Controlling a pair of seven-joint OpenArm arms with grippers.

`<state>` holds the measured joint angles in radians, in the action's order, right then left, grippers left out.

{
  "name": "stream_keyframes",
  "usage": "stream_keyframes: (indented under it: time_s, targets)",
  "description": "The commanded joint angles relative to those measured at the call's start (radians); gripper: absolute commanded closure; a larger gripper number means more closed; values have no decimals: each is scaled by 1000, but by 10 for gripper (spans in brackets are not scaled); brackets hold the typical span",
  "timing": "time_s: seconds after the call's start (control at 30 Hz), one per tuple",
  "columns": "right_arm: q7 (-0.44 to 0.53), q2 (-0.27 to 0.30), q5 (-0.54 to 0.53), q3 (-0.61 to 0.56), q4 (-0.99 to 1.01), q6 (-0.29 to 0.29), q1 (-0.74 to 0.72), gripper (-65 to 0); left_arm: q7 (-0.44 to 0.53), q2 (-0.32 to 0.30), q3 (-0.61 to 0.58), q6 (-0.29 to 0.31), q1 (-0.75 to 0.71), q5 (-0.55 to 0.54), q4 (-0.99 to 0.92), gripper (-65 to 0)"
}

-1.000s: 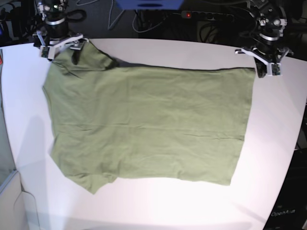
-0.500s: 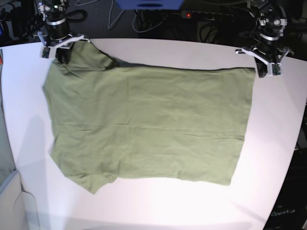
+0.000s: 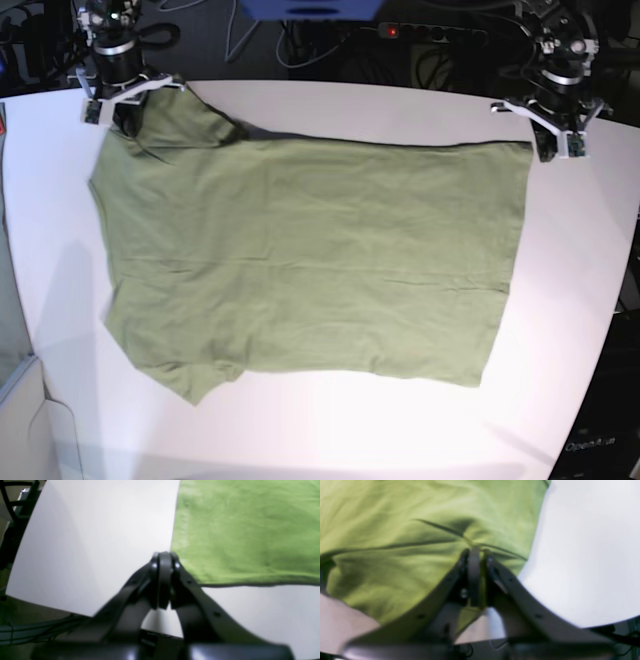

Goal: Fold the T-shirt properly
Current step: 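Close the right gripper on the shirt edge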

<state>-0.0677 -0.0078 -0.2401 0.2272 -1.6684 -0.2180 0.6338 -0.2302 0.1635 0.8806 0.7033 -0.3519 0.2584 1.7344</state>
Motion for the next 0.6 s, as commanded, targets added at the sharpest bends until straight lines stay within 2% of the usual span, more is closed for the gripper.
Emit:
stream_keyframes:
  time_s: [0.0,0.1,0.17,0.3,0.43,0.57]
  targets:
    - [29,7,-3,7,-19,-10,8,-136,18,-6,2,-5,-2,-15,22,-6]
    - [33,7,-6,7,-19,-8,18,-274,18,-6,2,-5,0,-15,22,-6]
    - [33,4,-9,7,-19,-8,18,-329,18,-6,2,-5,0,-15,22,-6]
    - [32,1,-12,8,-16,-8,11,-361,18,-6,1,-5,0,-15,22,-6]
    - [29,7,-94,8,-9,-8,10,-390,18,-6,1,-5,0,-15,22,-6]
    - [29,12,-106,33,-13,-8,10,-429,18,-6,1,-5,0,-15,22,-6]
